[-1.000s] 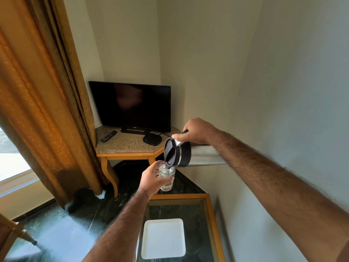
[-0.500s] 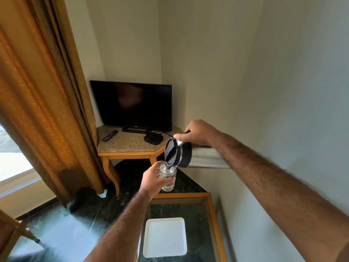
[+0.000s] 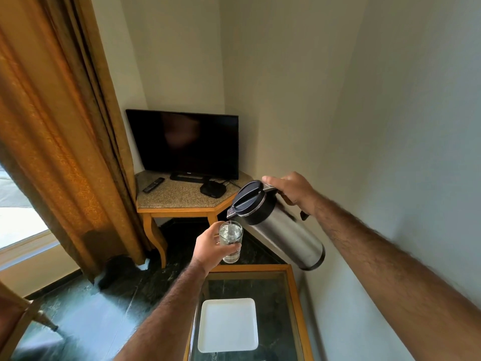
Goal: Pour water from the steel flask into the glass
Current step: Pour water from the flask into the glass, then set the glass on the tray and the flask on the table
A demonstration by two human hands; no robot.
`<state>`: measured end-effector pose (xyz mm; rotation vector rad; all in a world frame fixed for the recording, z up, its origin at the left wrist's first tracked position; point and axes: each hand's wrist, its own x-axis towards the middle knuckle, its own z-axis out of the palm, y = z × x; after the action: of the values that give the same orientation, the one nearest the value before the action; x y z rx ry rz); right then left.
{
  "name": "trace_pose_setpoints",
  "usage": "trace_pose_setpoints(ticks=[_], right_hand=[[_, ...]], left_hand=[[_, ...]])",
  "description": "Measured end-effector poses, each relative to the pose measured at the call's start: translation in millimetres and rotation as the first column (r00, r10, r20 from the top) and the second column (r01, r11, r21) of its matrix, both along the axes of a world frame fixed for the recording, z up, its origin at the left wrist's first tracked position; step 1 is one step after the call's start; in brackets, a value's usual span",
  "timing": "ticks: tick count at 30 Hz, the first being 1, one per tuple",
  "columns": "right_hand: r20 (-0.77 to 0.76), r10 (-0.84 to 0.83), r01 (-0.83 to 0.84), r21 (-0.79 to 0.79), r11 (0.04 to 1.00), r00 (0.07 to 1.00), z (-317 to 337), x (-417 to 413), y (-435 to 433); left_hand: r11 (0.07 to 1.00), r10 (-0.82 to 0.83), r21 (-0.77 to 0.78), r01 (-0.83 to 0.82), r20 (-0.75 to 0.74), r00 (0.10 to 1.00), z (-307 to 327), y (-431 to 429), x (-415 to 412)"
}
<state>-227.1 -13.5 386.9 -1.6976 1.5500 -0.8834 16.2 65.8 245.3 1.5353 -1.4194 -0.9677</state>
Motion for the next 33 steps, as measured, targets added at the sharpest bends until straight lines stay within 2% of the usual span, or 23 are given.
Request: trace_pose_setpoints(ticks=[3,11,17,25,33], right_hand=[[0.149,-0.027,0.018,0.065,0.998,0.988,-13.5,-1.4,6.2],[0.391,-0.169,0.105,0.181,0.978,0.905,-41.2,1.1,21.3],[0.520,-0.419,0.300,0.301,0.905,0.744,-80.3,-7.5,23.1],[0.541,-0.599,0.449,0.397,0.800,0.590,-153.2,-22.6,25.6],[0.577,-0.630,0.457,0.436,0.776,0.519,-223.0,-25.4,33.7]], left_hand=[[1.000,0.007,-0.002,-0.007,0.008,1.000,-0.1,-2.1,0.1],[1.000,0.029,0.007,-0.029,0.013,0.999,-9.0,-1.2,-2.5],[0.998,0.051,0.019,-0.052,0.053,0.997,-25.5,1.2,4.7],[0.998,0.052,0.031,-0.055,0.080,0.995,-60.7,-3.3,-2.6],[0.994,0.031,0.098,-0.053,0.221,0.975,-126.6,-18.9,-8.5]])
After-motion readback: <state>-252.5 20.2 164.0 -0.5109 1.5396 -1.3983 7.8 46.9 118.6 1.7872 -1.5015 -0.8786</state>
